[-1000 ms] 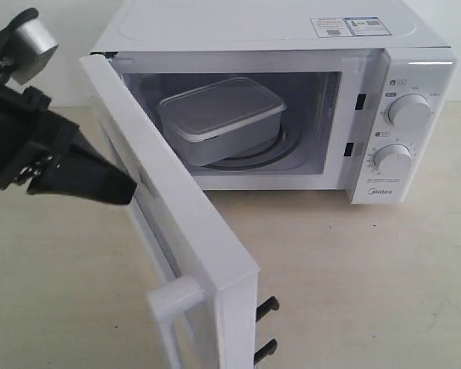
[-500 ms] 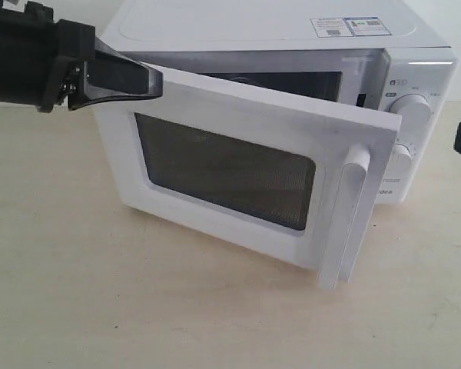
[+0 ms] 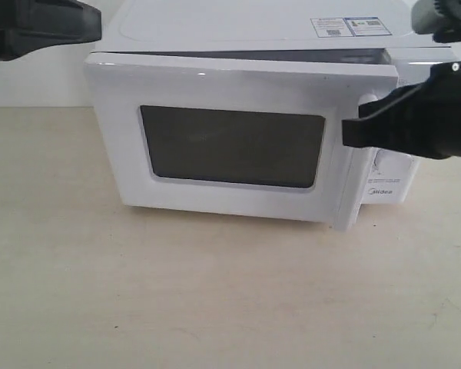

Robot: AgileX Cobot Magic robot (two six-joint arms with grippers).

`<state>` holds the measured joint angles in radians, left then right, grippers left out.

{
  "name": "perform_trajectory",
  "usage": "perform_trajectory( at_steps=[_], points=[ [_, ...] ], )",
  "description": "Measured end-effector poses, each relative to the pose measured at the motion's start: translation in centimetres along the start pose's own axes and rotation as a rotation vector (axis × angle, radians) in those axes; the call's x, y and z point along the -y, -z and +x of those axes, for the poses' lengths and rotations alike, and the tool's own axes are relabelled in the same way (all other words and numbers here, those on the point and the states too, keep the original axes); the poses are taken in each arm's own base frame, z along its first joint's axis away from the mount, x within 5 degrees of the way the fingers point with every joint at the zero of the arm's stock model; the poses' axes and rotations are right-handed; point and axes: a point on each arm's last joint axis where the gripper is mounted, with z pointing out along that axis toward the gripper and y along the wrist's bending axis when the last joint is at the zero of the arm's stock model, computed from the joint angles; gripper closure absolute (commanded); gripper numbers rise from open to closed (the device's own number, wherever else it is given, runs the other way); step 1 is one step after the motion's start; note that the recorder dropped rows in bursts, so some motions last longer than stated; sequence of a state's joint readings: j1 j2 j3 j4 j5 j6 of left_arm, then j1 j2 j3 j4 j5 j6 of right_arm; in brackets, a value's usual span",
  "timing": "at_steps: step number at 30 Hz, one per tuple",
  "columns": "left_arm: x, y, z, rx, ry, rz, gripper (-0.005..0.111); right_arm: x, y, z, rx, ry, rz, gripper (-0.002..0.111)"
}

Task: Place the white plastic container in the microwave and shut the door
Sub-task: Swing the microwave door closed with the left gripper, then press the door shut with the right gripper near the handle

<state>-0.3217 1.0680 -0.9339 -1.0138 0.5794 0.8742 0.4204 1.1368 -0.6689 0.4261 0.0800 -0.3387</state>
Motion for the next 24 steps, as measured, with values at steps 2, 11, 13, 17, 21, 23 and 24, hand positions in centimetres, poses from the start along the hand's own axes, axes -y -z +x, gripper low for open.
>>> perform_trajectory(
  at_steps=[2, 11, 13, 17, 21, 23, 24],
  points=[
    [0.0, 0.6, 0.0, -0.008, -0.010, -0.032, 0.102, 0.0, -1.1, -0.3, -0.014, 0.001, 0.003, 0.108],
    [-0.1, 3.6, 0.2, -0.039, -0.054, -0.207, 0.102, 0.3, -4.5, -1.2, -0.020, 0.007, 0.026, 0.108],
    [0.2, 4.4, 0.1, -0.022, -0.061, -0.221, 0.102, 0.3, -5.2, -1.5, -0.021, 0.013, 0.027, 0.108],
    [0.9, 5.8, -0.2, 0.025, -0.071, -0.229, 0.102, 0.2, -6.4, -1.9, -0.047, 0.021, 0.020, 0.108],
    [1.5, 7.2, -0.3, 0.055, -0.086, -0.241, 0.102, -0.1, -7.7, -1.8, -0.084, 0.028, 0.006, 0.108],
    [1.7, 7.8, -0.2, 0.053, -0.097, -0.248, 0.102, -0.1, -8.1, -2.1, -0.083, 0.029, 0.006, 0.108],
    [1.7, 8.0, -0.1, 0.046, -0.098, -0.258, 0.102, -0.1, -8.3, -2.3, -0.067, 0.029, 0.011, 0.108]
  ],
)
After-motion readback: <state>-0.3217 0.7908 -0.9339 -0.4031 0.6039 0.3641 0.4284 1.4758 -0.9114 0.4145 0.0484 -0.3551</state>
